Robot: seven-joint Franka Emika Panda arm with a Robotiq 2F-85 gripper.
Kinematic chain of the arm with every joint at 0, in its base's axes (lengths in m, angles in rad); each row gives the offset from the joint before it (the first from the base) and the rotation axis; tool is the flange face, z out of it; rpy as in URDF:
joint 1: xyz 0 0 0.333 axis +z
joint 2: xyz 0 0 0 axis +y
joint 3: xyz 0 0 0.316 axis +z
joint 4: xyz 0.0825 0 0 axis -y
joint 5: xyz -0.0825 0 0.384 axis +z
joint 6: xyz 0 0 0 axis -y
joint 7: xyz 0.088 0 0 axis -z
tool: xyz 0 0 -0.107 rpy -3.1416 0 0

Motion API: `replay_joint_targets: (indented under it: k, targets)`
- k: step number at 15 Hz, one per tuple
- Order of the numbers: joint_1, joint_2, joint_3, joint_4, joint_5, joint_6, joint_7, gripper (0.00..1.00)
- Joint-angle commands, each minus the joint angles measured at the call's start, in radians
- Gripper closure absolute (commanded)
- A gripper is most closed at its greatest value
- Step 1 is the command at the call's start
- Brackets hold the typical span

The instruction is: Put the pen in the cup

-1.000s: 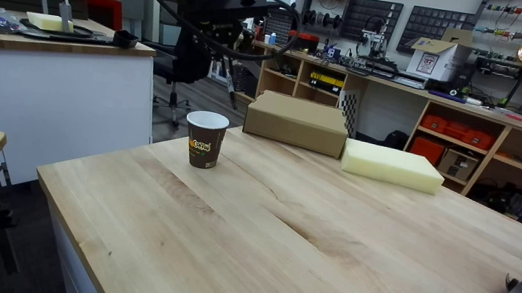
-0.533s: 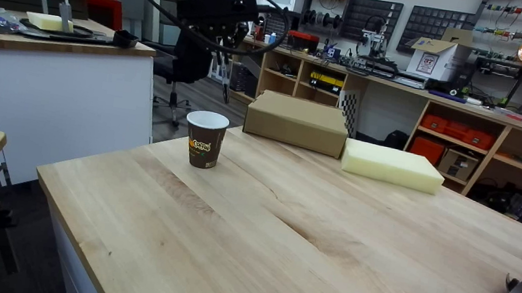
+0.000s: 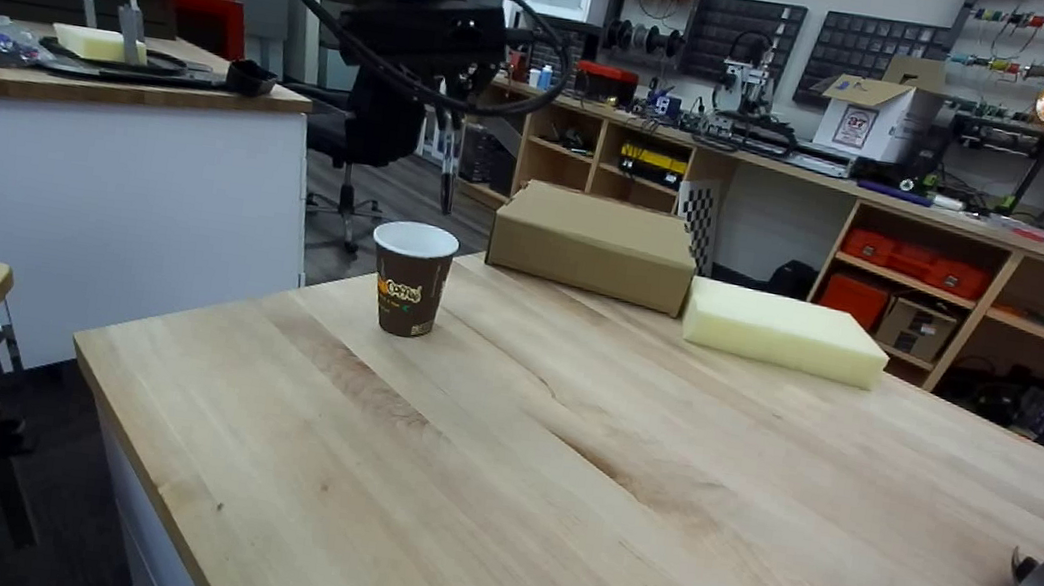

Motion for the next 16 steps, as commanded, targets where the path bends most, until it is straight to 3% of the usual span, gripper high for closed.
replay_joint_targets:
  k: [1,6,7,9,13,16]
  targets:
    - [-0.040,-0.064,0.030,-0.026,0.208,-0.026,-0.159,0.93]
    - [-0.031,-0.095,0.014,-0.042,0.420,-0.029,-0.312,0.93]
    - [-0.030,-0.101,0.012,-0.044,0.460,-0.031,-0.341,0.63]
    - [-0.028,-0.113,0.006,-0.052,0.514,-0.035,-0.381,0.56]
    - [-0.023,-0.119,0.000,-0.065,0.564,-0.025,-0.420,0.31]
    - [0.004,-0.091,0.012,-0.087,0.468,0.112,-0.336,0.12]
